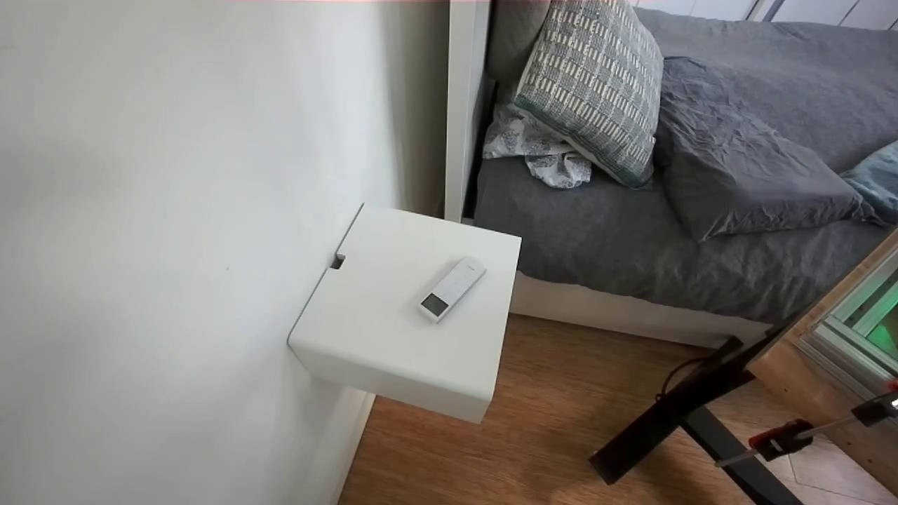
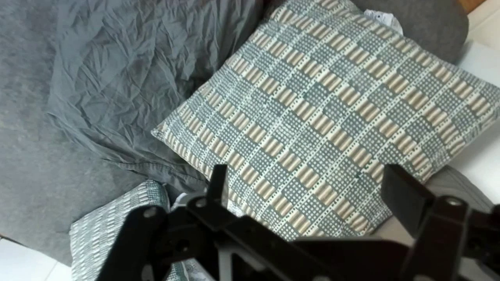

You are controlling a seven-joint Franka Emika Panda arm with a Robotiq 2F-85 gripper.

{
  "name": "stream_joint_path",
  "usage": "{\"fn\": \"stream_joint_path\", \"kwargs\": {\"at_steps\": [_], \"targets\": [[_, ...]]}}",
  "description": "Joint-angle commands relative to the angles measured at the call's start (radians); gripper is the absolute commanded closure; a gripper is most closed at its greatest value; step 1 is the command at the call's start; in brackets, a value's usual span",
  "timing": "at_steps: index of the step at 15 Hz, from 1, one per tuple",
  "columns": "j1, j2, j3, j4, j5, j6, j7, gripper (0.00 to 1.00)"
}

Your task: Move the pillow in the middle to the right a bit

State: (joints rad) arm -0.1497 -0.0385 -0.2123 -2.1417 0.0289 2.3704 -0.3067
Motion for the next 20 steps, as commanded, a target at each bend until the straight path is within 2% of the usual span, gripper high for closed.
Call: {"fn": "stream_joint_path", "kwargs": {"at_steps": [1, 4, 5, 7, 8, 11, 17, 20], "targets": [[-0.016, 0.203, 0.012, 0.210, 0.196, 0.011, -0.130, 0.00], [-0.061, 0.354, 0.056, 0.360, 0.300, 0.046, -0.159, 0.00], [-0.075, 0.405, 0.073, 0.405, 0.319, 0.103, -0.156, 0.00], [-0.100, 0.486, 0.108, 0.482, 0.334, 0.133, -0.109, 0.00], [-0.096, 0.387, 0.103, 0.371, 0.273, 0.113, -0.110, 0.00], [-0.116, 0.473, 0.128, 0.449, 0.278, 0.138, -0.095, 0.00], [-0.117, 0.481, 0.129, 0.470, 0.280, 0.138, -0.091, 0.00], [-0.132, 0.547, 0.172, 0.542, 0.288, 0.094, -0.126, 0.00]]}}
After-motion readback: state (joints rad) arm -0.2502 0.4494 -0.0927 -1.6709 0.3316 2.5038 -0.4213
